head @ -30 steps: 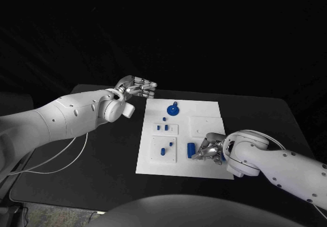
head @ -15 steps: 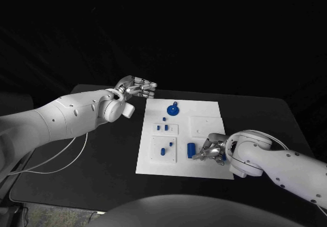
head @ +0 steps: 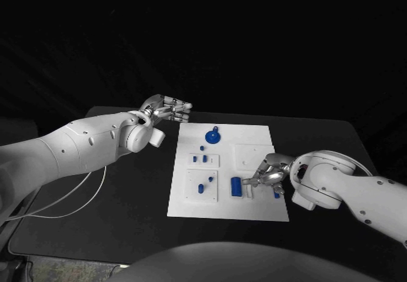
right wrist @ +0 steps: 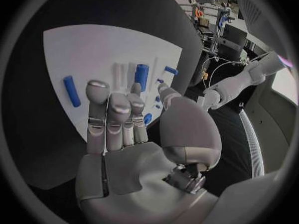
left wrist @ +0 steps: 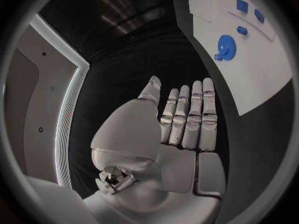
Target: Assemble the parts on the task board
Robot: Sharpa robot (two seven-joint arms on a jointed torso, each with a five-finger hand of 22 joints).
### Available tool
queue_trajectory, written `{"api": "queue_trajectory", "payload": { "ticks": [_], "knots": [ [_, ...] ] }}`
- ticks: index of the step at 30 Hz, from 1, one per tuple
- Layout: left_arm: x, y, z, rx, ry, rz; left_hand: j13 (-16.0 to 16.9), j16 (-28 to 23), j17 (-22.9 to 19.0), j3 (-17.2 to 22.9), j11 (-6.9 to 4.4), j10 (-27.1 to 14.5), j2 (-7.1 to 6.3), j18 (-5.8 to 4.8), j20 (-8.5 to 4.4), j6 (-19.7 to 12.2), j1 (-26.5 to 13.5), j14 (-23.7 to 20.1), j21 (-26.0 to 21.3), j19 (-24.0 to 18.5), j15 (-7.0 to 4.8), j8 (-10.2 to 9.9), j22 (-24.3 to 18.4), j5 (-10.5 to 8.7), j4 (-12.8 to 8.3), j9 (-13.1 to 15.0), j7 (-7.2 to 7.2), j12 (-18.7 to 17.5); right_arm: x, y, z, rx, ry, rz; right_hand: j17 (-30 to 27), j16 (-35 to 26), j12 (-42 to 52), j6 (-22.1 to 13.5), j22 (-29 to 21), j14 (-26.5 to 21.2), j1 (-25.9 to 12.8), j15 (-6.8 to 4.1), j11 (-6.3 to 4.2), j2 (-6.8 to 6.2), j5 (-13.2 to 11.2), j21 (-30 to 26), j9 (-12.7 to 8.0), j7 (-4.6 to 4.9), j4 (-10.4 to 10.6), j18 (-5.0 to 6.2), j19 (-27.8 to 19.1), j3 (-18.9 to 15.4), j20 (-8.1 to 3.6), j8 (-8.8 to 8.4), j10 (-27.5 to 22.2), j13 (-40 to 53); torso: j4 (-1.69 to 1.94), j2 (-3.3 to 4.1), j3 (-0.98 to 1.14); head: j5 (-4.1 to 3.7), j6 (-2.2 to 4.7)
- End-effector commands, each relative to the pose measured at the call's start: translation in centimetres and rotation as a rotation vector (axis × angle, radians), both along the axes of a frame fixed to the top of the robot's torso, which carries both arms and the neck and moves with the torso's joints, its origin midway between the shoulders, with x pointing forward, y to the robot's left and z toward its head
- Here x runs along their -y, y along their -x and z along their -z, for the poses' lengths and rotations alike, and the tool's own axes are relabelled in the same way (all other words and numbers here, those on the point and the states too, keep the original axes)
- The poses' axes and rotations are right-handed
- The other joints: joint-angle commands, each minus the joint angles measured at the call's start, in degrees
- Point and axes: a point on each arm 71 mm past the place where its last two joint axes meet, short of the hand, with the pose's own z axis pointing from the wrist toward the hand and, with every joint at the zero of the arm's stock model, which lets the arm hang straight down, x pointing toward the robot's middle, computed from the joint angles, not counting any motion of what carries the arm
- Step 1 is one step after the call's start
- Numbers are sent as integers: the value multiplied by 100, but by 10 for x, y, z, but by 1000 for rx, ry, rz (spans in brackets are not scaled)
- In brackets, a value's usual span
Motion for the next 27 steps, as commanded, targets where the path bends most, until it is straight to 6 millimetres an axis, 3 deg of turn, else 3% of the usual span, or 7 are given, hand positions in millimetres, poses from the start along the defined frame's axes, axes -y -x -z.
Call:
{"api": "queue_trajectory", "payload": {
  "ticks": [1,6,13,14,23,27],
  "knots": [
    [2,0,0,6,8,16,2,-18,7,-28,10,-52,-2,32,48,-5,-154,-51,-35,-4,-3,-22,-10,-103,108,-5,39,5,13,-5,2,9,7,6,20,21,51,31,20,24,-46,-11,4,93,-9,68,18,6,48,-26,303,85,-42,30,41,24,-5,-4,-11,-76,0],
    [2,1,0,13,8,11,3,-18,5,-35,8,-42,-23,29,50,-7,-178,-59,-41,-16,-2,-22,-13,-137,129,-4,33,6,42,-14,7,8,66,68,40,44,93,40,37,30,11,-13,0,149,-10,109,43,-1,-34,-29,304,186,-43,35,57,51,2,-4,-13,-146,0],
    [2,1,0,17,8,9,3,-18,6,-28,6,-37,-22,29,49,-8,-173,-56,-40,-12,-3,-21,-12,-136,129,-4,34,6,74,-16,17,-31,168,89,57,55,81,59,62,28,-107,-15,-11,74,-11,148,154,-19,-280,-45,297,609,-45,36,58,68,6,-4,-9,-198,0],
    [2,2,0,18,8,8,3,-18,6,-28,6,-37,-22,29,49,-8,-173,-56,-40,-12,-3,-21,-12,-136,129,-4,34,6,77,-15,19,-39,179,89,62,58,80,52,72,29,-154,-15,-15,82,-11,155,243,-24,-354,-52,295,663,-47,28,64,77,6,-4,-10,-197,0],
    [1,2,1,18,7,5,3,-19,5,-24,7,-38,-33,27,51,-25,-182,-59,-43,-18,-2,-25,-13,-134,137,-6,14,5,87,-7,35,-70,234,83,75,73,80,48,88,33,-193,-13,-17,66,-9,151,248,-28,-497,-54,295,841,-44,26,70,91,13,9,-5,-237,0],
    [1,2,1,18,7,5,3,-19,6,-21,8,-38,-34,26,51,-28,-182,-60,-43,-19,-1,-24,-12,-134,138,-5,15,6,83,-4,40,-78,236,74,71,71,76,48,90,32,-208,-10,-16,66,-8,149,246,-28,-524,-54,297,865,-38,27,67,90,13,11,-6,-200,0]
  ]
}}
